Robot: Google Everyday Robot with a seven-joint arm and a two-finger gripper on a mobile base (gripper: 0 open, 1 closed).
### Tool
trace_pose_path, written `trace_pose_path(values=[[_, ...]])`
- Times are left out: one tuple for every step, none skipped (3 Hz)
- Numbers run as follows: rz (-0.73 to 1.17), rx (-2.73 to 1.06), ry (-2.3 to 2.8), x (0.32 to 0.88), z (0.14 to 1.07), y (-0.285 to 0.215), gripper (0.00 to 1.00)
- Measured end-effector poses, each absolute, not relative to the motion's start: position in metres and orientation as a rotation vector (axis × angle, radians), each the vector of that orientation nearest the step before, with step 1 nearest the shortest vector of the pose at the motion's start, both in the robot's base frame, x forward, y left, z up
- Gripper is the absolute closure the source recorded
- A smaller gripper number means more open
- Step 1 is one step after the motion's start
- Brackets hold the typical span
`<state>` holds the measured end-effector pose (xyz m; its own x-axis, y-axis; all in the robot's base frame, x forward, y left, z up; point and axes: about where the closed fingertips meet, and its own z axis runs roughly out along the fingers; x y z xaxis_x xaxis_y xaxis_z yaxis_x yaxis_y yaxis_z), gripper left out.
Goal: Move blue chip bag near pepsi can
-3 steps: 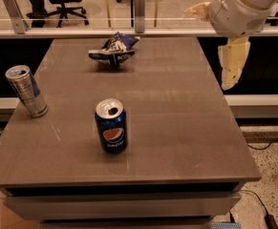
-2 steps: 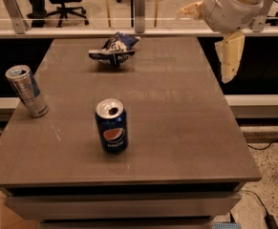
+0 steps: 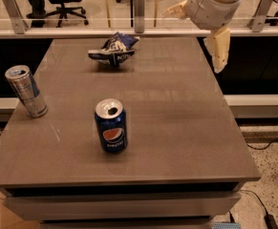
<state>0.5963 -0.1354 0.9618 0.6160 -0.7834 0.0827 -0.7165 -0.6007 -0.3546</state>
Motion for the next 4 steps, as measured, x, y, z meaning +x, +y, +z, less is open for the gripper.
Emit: trace_pose_path(values=[[-0.333,-2.556,1.218,0.596,0.962,-0.135,0.0],[-0.337,-2.538,1.199,0.598,0.961,-0.134,0.0],[-0.348,-2.537,1.085,0.607,0.958,-0.12,0.0],[-0.37,-2.546,0.921,0.619,0.957,-0.101,0.0]])
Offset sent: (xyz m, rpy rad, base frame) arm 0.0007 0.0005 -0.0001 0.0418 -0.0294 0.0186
